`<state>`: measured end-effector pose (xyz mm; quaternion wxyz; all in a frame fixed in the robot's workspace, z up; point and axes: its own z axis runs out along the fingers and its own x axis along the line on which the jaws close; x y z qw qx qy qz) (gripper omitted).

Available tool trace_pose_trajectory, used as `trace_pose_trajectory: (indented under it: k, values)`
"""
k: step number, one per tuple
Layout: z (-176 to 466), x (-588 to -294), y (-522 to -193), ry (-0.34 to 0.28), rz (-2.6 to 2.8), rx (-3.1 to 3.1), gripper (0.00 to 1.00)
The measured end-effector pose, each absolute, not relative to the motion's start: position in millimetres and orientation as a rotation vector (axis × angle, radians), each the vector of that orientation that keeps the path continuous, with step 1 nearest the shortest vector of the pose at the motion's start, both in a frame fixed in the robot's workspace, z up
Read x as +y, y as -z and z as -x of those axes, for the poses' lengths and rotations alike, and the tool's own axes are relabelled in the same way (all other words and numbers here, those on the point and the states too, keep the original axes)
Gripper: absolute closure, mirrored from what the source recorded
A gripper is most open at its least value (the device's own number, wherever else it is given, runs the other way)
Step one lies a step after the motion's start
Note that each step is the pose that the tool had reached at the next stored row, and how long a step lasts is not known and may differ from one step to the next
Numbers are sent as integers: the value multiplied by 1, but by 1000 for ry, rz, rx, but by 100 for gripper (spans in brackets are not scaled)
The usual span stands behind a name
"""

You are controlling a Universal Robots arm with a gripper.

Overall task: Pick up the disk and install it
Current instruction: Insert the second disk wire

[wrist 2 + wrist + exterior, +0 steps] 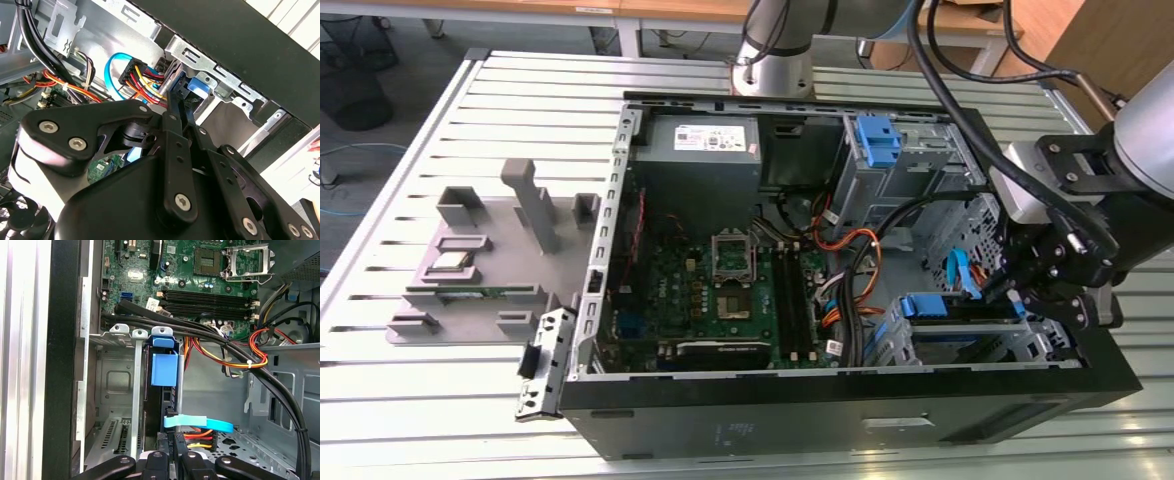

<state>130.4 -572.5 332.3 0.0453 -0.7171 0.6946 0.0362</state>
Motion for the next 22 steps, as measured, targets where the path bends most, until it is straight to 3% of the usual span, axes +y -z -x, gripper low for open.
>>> trace_pose_trajectory:
  k: [22]
  values:
    - [-130,-572,-326,-110,2190,2122,84]
